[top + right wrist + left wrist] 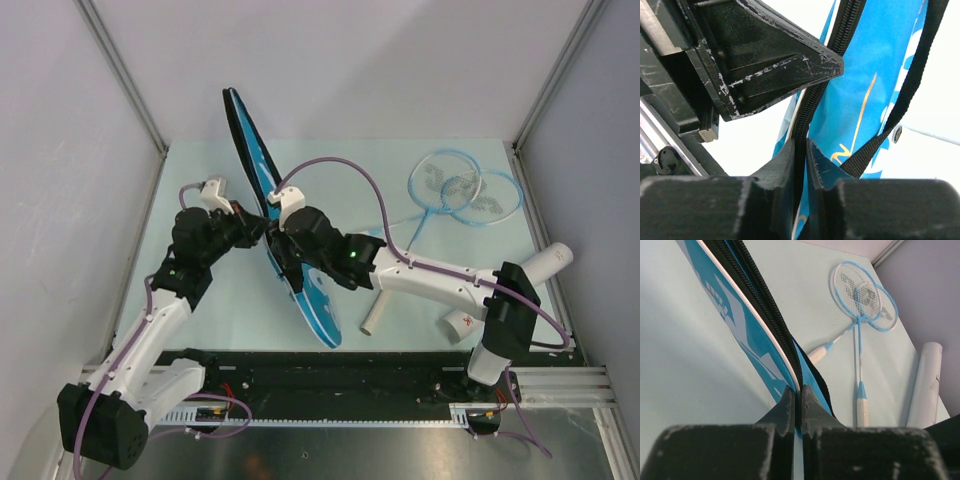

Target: Pack up the badminton gear

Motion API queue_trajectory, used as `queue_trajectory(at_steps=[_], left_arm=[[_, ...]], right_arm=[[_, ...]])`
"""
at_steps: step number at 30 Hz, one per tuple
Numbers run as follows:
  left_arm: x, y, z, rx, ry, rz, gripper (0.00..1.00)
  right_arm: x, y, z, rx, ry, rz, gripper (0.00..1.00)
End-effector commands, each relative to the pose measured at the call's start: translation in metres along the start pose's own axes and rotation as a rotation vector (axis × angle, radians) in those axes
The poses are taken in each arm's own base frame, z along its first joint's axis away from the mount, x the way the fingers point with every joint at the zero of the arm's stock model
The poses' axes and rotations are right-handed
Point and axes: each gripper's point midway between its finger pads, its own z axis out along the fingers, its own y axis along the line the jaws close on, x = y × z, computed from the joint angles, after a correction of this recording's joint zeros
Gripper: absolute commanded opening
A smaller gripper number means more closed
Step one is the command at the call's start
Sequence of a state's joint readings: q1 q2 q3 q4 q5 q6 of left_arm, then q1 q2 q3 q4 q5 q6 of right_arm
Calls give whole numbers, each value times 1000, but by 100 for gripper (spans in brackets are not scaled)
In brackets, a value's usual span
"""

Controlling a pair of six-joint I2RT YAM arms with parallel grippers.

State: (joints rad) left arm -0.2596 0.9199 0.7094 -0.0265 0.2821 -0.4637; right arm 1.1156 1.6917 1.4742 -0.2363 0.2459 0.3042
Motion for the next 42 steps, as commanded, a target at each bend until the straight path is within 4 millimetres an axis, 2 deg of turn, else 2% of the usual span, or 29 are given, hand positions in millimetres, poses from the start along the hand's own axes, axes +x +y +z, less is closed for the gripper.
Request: queue_trajectory(at_steps=[1,2,3,4,5,6,8,9,10,12,13,14,17,19,20,22,26,29,33,39,42], left_arm=[[-43,-31,-14,82,-121,76,1],[-44,-32,-15,83,-123,72,0],[-40,-29,-16,65,-108,57,2],[-40,-28,-17,54,-107,34,9],[-39,-24,-18,32,-107,11,33],[-40,-20,-19,8,-114,-14,40],[-41,-16,-20,1,-115,-89,52],[-41,-14,-20,-4,-111,-114,58],[-39,-12,-18,-12,-95,-186,65],[-35,6,-18,-57,-81,-294,88],[-31,12,-17,-71,-69,-379,89],[-33,27,-18,-113,-89,-425,95],[-28,56,-12,-191,-88,-552,95],[-24,55,-6,-181,-55,-619,94],[-23,71,-6,-221,-61,-661,93],[-16,82,-3,-267,-66,-728,85],[0,99,4,-335,-49,-806,86],[0,107,9,-362,-51,-826,85],[3,118,21,-400,-30,-853,79],[5,124,33,-408,3,-873,61],[10,126,33,-422,-1,-881,58]], right_arm=[[1,-20,-1,59,22,-32,6],[5,-21,0,60,29,-26,0],[5,-22,-1,55,22,-29,0],[-6,-19,-4,33,-28,-19,0],[4,-22,-5,25,-27,-26,0],[3,-20,-7,12,-48,-18,0],[-13,-16,-13,-30,-125,7,0],[-8,-20,-12,-25,-124,13,0],[-16,-19,-12,-34,-159,33,0],[-13,-24,-11,-29,-165,44,0],[-14,-25,-10,-30,-176,50,0],[-14,-24,-10,-38,-178,52,0],[-10,-26,-7,-42,-172,57,0],[-6,-26,-4,-43,-162,62,0],[-4,-26,-3,-45,-158,62,0],[-3,-28,-3,-43,-157,64,0],[-3,-30,-4,-46,-158,71,0],[-7,-28,-7,-55,-167,71,0],[-8,-27,-9,-61,-171,70,0],[-6,-28,-11,-59,-169,66,0],[-8,-29,-11,-55,-175,72,0]])
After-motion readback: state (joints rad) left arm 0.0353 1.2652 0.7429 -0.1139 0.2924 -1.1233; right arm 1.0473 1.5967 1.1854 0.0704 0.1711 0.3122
